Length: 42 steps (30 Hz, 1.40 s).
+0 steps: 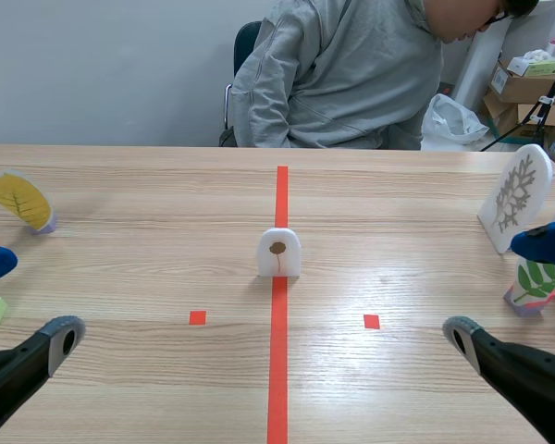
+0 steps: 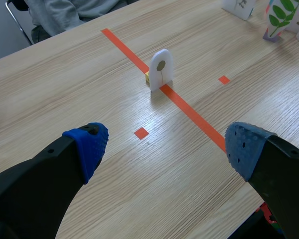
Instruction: Do the leaf sorting experiment
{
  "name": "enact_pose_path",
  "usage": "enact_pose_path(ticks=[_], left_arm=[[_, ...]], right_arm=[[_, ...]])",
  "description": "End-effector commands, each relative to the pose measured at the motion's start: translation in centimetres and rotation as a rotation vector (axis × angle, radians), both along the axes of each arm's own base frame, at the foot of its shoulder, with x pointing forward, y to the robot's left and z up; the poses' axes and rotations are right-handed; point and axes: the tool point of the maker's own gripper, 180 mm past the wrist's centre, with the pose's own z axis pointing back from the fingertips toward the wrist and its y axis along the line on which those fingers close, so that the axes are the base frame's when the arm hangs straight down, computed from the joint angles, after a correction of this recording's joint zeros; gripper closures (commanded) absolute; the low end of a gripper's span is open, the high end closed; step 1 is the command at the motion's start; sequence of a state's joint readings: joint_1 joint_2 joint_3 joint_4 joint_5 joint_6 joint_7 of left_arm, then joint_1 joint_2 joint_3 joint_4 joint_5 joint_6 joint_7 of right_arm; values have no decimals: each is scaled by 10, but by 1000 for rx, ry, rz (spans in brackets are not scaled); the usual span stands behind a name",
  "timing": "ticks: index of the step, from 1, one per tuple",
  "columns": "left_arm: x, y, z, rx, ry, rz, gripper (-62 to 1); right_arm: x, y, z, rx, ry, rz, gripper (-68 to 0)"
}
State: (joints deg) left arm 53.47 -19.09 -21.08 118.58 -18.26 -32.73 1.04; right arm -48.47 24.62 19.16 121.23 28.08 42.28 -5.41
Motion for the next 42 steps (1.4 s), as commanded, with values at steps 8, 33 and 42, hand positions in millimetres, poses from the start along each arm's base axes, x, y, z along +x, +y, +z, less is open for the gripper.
enact_pose_path(ticks=[8, 33, 42], left_arm=[[19, 8, -12, 48, -42, 3, -508], [180, -85, -138, 129, 46, -239, -508], [186, -142, -144, 124, 40, -313, -508]], right_arm=[[1, -1, 5, 6, -16, 10, -573], [1, -1, 5, 5, -15, 10, -573], [1, -1, 5, 5, -15, 10, -573]])
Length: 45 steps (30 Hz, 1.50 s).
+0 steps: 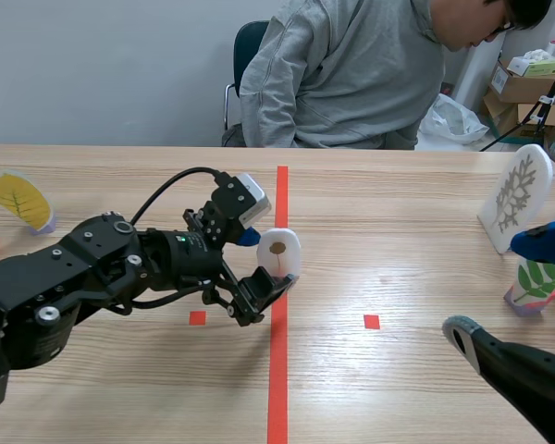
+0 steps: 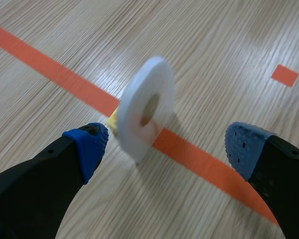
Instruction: Do the leaf sorting experiment
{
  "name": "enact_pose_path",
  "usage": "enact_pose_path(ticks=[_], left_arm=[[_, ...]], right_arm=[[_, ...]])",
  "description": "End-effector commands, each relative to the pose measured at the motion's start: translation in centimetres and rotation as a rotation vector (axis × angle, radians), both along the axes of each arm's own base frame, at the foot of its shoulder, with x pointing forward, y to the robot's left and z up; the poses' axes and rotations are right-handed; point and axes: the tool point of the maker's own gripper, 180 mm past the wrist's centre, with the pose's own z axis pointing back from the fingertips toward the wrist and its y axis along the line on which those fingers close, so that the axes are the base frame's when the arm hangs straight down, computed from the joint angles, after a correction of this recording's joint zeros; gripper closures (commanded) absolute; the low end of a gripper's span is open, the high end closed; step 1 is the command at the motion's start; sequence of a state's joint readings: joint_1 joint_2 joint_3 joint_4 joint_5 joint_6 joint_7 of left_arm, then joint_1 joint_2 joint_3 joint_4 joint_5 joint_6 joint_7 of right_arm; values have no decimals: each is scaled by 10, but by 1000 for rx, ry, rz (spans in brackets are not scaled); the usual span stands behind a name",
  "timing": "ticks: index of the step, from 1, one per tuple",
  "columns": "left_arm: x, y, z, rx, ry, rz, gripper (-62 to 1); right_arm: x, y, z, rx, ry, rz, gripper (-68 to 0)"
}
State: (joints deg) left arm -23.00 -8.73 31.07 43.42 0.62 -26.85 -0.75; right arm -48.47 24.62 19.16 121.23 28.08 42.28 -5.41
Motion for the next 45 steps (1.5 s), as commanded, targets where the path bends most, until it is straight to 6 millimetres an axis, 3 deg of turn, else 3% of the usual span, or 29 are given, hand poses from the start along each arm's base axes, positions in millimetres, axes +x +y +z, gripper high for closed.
enact_pose_path(ticks=[1, 8, 15, 20, 30, 37, 45], left_arm=[[9, -8, 15, -22, -54, 7, -508], [10, -26, 16, -43, -58, 24, -508], [9, -29, 10, -19, -64, 25, -501], [11, -27, 10, -10, -72, 35, -367], [12, -28, 13, -23, -86, 39, -165], [12, -28, 13, -24, -86, 39, -65], [11, -27, 10, -4, -72, 40, -59]], right_arm=[[1, -1, 5, 5, -15, 10, -573], [1, -1, 5, 5, -15, 10, -573], [1, -1, 5, 6, -15, 10, -573], [1, -1, 5, 6, -16, 10, -573], [1, -1, 5, 6, -16, 10, -573], [1, -1, 5, 6, -16, 10, -573], [1, -1, 5, 6, -16, 10, -573]])
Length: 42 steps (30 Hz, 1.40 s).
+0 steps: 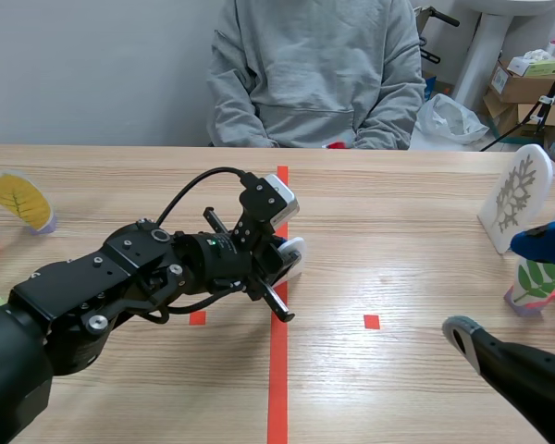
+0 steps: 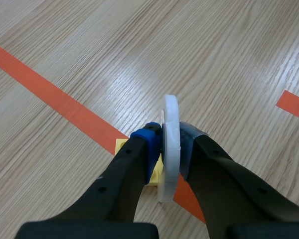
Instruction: Do the leaf sorting experiment
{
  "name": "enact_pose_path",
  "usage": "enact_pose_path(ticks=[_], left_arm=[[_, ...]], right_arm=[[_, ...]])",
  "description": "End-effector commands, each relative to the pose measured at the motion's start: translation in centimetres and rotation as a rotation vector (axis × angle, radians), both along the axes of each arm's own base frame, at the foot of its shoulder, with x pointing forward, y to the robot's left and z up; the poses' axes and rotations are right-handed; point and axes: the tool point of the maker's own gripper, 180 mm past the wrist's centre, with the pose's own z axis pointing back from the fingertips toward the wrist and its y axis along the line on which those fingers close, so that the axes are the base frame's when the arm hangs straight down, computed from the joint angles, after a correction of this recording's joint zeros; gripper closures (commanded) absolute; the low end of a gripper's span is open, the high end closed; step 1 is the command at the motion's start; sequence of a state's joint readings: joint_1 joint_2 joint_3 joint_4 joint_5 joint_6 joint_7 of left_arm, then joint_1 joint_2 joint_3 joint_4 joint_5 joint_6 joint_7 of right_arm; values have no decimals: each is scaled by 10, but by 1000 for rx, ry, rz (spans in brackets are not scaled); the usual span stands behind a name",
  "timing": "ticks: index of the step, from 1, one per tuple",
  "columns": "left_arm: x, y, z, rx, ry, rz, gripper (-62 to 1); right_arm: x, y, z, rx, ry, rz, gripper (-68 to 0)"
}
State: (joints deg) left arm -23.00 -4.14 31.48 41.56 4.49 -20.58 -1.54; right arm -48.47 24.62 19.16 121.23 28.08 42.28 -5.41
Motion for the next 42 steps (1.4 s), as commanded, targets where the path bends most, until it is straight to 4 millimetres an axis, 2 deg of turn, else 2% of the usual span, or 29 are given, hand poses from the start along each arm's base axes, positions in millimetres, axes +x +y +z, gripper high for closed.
enact_pose_path(ticks=[1, 8, 13, 20, 24, 32, 38, 42], left_arm=[[3, -5, 8, -8, -13, 0, -59], [-24, -10, 18, -11, -3, -11, -59], [-36, 12, 33, -91, 41, 88, -59], [-45, 74, 63, -186, 8, 275, -59], [-51, 113, 72, -206, -10, 382, -59], [-41, 205, 73, -204, -80, 631, -59], [-31, 270, 53, -146, -82, 788, -59], [-23, 302, 45, -129, -84, 859, -59]], right_arm=[[1, -1, 5, 6, -16, 10, -573], [1, -1, 5, 5, -15, 10, -573], [1, -1, 5, 5, -15, 10, -573], [1, -1, 5, 5, -15, 10, -573], [1, -1, 5, 5, -15, 10, -573], [1, -1, 5, 5, -16, 10, -573], [2, -1, 5, 5, -18, 10, -573], [6, -1, 7, 0, -31, 9, -573]])
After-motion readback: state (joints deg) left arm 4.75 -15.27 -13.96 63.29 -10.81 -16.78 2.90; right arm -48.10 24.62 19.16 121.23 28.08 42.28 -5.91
